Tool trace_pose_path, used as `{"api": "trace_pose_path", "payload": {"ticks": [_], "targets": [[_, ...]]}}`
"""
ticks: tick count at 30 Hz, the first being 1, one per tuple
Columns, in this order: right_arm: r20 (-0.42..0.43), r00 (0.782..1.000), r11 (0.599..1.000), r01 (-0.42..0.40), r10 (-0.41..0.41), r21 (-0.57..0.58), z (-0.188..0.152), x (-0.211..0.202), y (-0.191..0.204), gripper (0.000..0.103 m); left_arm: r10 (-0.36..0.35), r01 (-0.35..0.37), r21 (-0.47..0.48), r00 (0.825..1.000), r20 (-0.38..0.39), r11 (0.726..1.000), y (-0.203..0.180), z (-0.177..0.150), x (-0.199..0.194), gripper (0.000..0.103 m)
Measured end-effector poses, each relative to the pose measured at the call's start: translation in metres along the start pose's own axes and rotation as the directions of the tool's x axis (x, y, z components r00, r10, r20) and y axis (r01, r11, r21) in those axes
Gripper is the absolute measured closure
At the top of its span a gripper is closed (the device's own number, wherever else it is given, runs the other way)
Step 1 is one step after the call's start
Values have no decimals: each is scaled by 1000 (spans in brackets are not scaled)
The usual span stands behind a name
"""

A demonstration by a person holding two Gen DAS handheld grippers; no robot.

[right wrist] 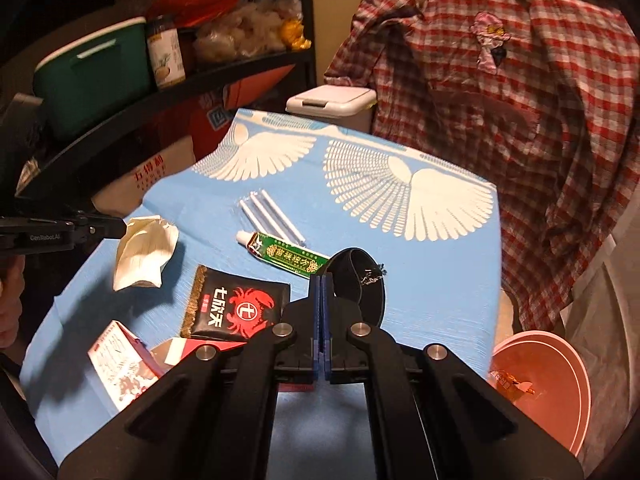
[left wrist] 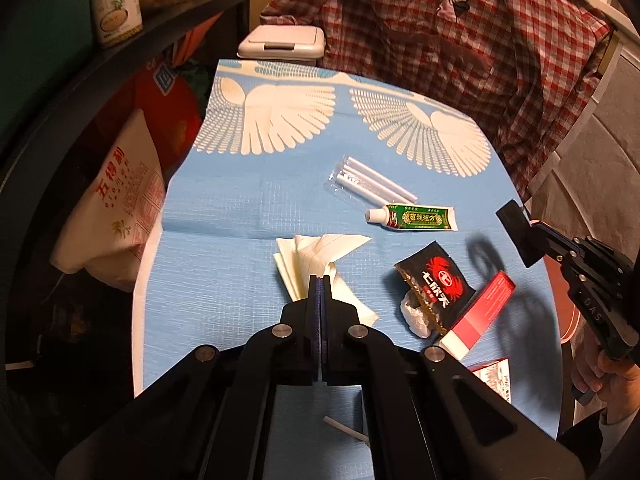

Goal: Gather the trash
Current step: 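Carry the tissue and black band over the pink bucket with both tools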

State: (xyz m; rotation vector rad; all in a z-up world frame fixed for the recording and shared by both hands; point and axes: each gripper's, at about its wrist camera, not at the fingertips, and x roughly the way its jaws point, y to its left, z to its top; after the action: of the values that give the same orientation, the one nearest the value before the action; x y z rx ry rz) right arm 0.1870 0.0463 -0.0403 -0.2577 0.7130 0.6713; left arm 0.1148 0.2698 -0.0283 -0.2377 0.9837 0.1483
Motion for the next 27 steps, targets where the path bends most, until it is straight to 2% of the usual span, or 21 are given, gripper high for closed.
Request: {"api": "trace_pose_path", "payload": {"ticks": [11,27], "targets": [[51,998,998,32,-35,46,-7,-44,-14,102,-10,9,22,999,52,1000,-24,-3,-21,103],[111,987,986,106,-120,131,-12,-123,-58,102,-49,39,88,992,112,995,-74,-4,-43,103]]}}
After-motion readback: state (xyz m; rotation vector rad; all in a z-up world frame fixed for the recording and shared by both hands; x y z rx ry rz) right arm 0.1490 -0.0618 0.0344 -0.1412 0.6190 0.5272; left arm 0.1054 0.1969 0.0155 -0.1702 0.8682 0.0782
